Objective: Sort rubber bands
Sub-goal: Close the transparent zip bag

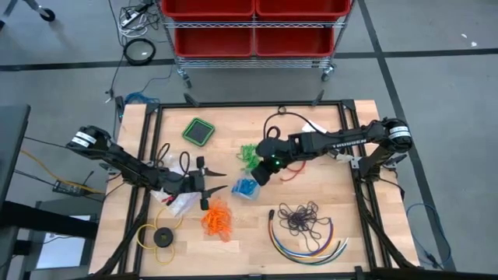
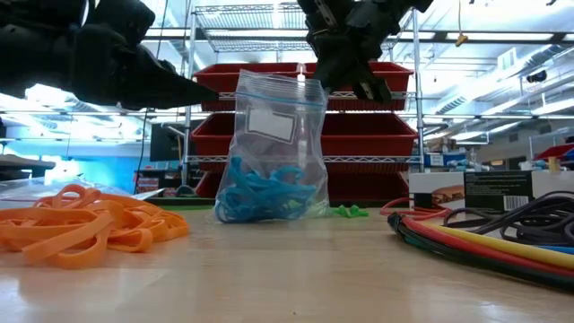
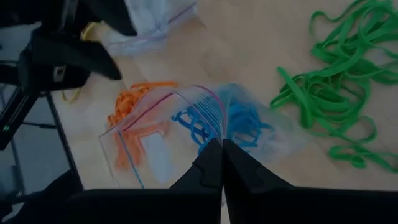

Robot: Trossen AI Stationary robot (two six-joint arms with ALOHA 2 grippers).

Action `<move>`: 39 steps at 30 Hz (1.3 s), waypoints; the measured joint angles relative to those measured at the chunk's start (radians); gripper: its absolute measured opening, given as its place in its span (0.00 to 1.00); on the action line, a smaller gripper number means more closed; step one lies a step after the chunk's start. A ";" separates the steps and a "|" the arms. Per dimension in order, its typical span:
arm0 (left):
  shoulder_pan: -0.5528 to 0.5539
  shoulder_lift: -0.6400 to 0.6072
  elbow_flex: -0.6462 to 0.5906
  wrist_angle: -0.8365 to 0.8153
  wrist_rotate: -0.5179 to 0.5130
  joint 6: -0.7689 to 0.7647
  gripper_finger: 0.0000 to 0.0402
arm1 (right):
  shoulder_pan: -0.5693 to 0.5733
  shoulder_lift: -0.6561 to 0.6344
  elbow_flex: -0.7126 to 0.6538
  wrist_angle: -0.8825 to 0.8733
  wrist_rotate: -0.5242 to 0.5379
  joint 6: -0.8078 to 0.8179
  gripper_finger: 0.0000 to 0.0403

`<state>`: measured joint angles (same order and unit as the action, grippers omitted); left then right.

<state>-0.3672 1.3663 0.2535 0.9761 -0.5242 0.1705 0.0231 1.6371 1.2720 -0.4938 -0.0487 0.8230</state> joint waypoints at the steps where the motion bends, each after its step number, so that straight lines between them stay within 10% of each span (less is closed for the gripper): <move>1: 0.000 0.000 0.000 0.001 0.000 0.000 0.47 | -0.003 0.000 0.000 0.001 0.005 0.006 0.00; 15: 0.000 0.092 0.074 -0.004 0.135 0.029 0.47 | -0.013 0.000 0.000 0.012 0.049 0.053 0.00; 32: -0.003 0.180 0.153 -0.006 -0.039 -0.051 0.47 | -0.018 0.000 0.000 0.014 0.094 0.063 0.00; 39: -0.003 0.180 0.154 -0.006 -0.012 -0.051 0.24 | -0.018 0.000 0.000 0.014 0.107 0.063 0.00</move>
<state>-0.3706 1.5465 0.4072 0.9699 -0.5366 0.1194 0.0048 1.6371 1.2720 -0.4794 0.0582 0.8860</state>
